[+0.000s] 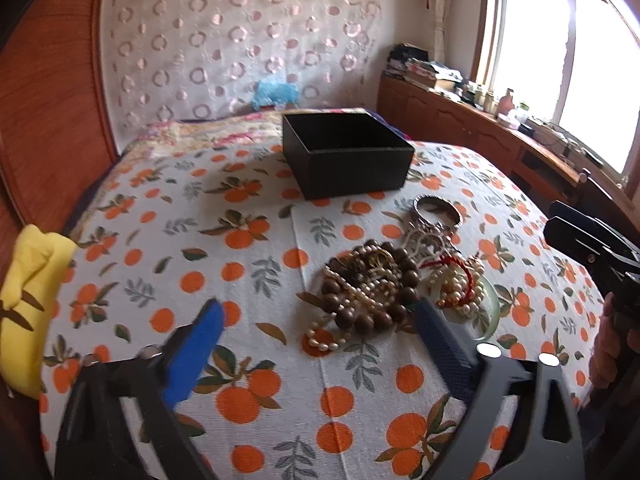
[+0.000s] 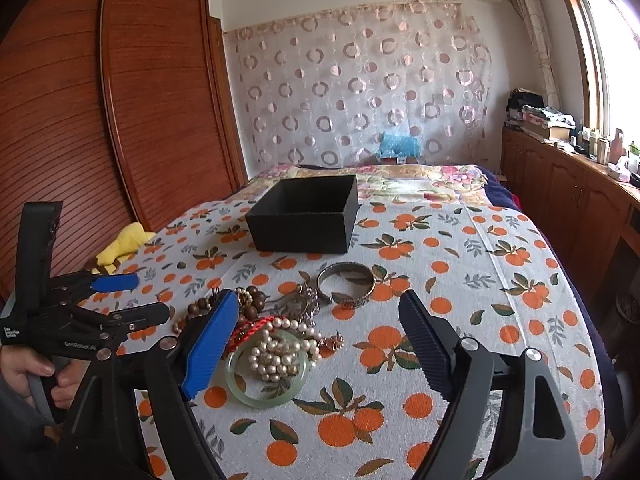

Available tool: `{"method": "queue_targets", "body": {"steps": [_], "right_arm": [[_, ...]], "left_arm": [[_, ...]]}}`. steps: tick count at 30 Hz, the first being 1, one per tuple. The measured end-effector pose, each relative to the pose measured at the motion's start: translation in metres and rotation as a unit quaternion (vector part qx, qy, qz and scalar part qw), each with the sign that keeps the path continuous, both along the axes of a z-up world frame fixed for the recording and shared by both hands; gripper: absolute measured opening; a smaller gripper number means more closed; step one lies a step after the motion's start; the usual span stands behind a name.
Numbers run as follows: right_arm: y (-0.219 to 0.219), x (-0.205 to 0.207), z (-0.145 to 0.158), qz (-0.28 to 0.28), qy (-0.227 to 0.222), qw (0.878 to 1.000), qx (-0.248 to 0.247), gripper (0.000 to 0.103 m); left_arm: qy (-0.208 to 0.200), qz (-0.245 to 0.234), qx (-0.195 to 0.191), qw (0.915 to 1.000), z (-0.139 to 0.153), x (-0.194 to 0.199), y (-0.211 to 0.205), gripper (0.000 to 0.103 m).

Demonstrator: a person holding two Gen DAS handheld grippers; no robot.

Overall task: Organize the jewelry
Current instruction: 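Grasp the brown wooden bead strand with the left tool and lift it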

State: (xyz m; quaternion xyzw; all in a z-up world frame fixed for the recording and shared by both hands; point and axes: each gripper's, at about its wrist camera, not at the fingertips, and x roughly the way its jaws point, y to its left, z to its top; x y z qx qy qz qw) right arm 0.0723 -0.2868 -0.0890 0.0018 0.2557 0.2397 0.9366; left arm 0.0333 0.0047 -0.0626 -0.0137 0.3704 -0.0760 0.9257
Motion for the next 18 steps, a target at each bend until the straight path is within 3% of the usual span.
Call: {"method": "queue_targets", "body": {"steps": [5,7,12,17,18], "right_arm": [[0.004,0.002,-0.009,0.009,0.01,1.0,-0.015,0.083],[0.005,0.004,-0.013,0.013,0.016,1.0,-0.021,0.083],[0.009,0.008,-0.017,0.02,0.023,0.999,-0.034,0.083],[0.011,0.01,-0.019,0.03,0.026,0.998,-0.044,0.082],[0.011,0.011,-0.019,0.031,0.027,0.998,-0.045,0.082]], "left_arm": [[0.027,-0.014,-0.017,0.9994,-0.01,0.009,-0.002,0.047],[0.038,-0.018,-0.027,0.9988,-0.014,0.014,-0.002,0.039],[0.056,-0.02,-0.033,0.9977,-0.02,0.027,-0.003,0.032],[0.069,-0.023,-0.044,0.9964,-0.022,0.036,-0.004,0.012],[0.067,-0.025,-0.044,0.9965,-0.02,0.036,-0.005,0.012]]}}
